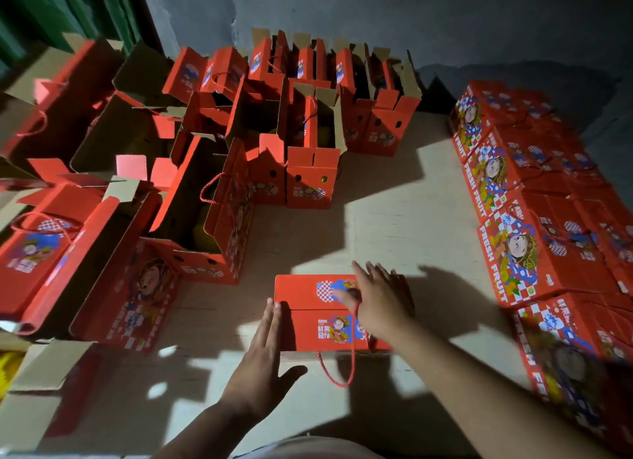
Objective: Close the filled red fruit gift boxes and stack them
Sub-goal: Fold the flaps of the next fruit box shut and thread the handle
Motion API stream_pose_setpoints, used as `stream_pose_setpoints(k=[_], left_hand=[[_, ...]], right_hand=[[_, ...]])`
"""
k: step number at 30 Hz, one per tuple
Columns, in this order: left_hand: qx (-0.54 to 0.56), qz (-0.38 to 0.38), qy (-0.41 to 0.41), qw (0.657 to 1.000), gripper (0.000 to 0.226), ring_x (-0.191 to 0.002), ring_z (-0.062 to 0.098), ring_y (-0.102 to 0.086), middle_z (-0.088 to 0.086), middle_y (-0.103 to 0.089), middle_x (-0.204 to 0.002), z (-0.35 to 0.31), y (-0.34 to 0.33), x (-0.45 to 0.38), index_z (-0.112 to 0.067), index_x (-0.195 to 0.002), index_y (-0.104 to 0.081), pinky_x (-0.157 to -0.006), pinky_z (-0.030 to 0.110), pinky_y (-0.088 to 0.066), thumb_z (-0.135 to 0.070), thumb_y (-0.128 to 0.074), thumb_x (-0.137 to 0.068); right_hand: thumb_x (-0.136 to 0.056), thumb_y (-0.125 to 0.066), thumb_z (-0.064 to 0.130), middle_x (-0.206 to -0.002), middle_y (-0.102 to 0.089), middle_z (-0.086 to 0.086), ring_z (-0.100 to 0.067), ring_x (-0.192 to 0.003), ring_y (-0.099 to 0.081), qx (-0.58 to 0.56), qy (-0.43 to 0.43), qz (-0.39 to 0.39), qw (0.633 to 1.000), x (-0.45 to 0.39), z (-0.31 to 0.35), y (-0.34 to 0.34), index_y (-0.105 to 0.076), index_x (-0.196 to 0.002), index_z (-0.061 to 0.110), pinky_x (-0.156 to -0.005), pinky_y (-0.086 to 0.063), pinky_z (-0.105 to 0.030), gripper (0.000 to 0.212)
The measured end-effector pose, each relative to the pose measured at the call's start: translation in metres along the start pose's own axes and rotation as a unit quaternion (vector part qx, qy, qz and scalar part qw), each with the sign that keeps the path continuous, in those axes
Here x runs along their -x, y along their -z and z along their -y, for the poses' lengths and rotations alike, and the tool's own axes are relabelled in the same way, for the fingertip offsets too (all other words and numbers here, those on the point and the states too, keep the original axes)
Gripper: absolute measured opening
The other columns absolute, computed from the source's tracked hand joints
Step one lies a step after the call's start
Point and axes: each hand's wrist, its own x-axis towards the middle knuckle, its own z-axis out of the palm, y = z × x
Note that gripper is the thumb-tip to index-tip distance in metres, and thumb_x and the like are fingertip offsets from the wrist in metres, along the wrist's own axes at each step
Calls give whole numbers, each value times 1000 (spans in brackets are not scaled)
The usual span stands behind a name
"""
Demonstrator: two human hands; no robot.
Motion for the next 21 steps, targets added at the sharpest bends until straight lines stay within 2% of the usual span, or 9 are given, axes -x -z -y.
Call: stream_pose_setpoints(k=[2, 5, 6, 8, 10, 13, 17, 19, 21], left_hand=[[-5, -6, 7, 1000, 128, -160, 8, 1, -15, 20, -173, -2, -1, 1, -33, -164, 18, -113, 33, -45, -46, -82, -86], [-18, -9, 13, 1000, 125, -158, 4, 3, -18, 22, -171, -5, 1, 0, -36, -163, 20, -114, 32, -44, -46, -79, -89], [-20, -9, 16, 1000, 124, -157, 2, 3, -18, 22, -171, -6, 1, 0, -37, -163, 21, -114, 32, -45, -46, -78, -89], [-16, -10, 21, 1000, 122, -157, 1, 4, -20, 22, -171, -7, 2, 1, -39, -162, 21, -114, 30, -45, -47, -77, -90], [-9, -17, 27, 999, 121, -155, -5, 7, -23, 21, -170, -8, 0, 2, -41, -162, 20, -114, 29, -45, -47, -77, -90], [1, -30, 28, 999, 120, -157, -4, 3, -21, 14, -172, -8, -4, 4, -41, -163, 16, -113, 31, -47, -46, -78, -90], [22, -45, 46, 998, 121, -157, 3, -10, -17, 6, -174, -11, -11, 0, -43, -164, 14, -110, 30, -49, -43, -81, -88], [29, -56, 55, 996, 122, -156, 5, -14, -10, 0, -175, -14, -16, -4, -43, -164, 12, -112, 29, -42, -41, -83, -87], [39, -68, 76, 994, 122, -154, 9, -20, -5, -5, -175, -17, -19, -8, -42, -165, 8, -112, 34, -42, -40, -84, -85]], right_hand=[[-93, -32, 85, -147, -59, -12, -32, -139, -51, 2, -35, 90, 995, -29, -5, 19, -36, -159, 24, -119, -32, -45, 90], [-86, -62, 77, -142, -63, -5, -27, -129, -60, -81, -64, 158, 982, -50, -10, 30, -53, -149, 26, -102, -47, -34, 81], [-86, -72, 65, -135, -66, 0, -22, -119, -66, -129, -63, 160, 977, -52, -9, 32, -57, -145, 28, -96, -50, -32, 72], [-86, -81, 33, -115, -74, 3, -13, -86, -71, -229, -45, 142, 962, -52, -3, 33, -64, -132, 31, -83, -57, -34, 49], [-85, -81, 17, -95, -74, 5, -8, -68, -68, -291, -29, 86, 952, -48, 3, 33, -66, -117, 35, -74, -59, -39, 39], [-89, -78, 23, -86, -70, 7, -6, -71, -68, -324, -23, 43, 945, -35, 13, 36, -60, -108, 45, -71, -57, -35, 34], [-93, -70, 27, -86, -68, 5, -17, -59, -72, -386, -12, 68, 920, -13, 20, 57, -58, -112, 53, -64, -58, -35, 34], [-87, -65, 20, -79, -66, 4, -17, -55, -68, -407, -9, 82, 910, -2, 22, 73, -61, -112, 50, -57, -54, -32, 39], [-79, -58, 15, -71, -62, 3, -13, -54, -61, -415, 0, 109, 903, 7, 24, 90, -67, -111, 47, -53, -49, -26, 45]])
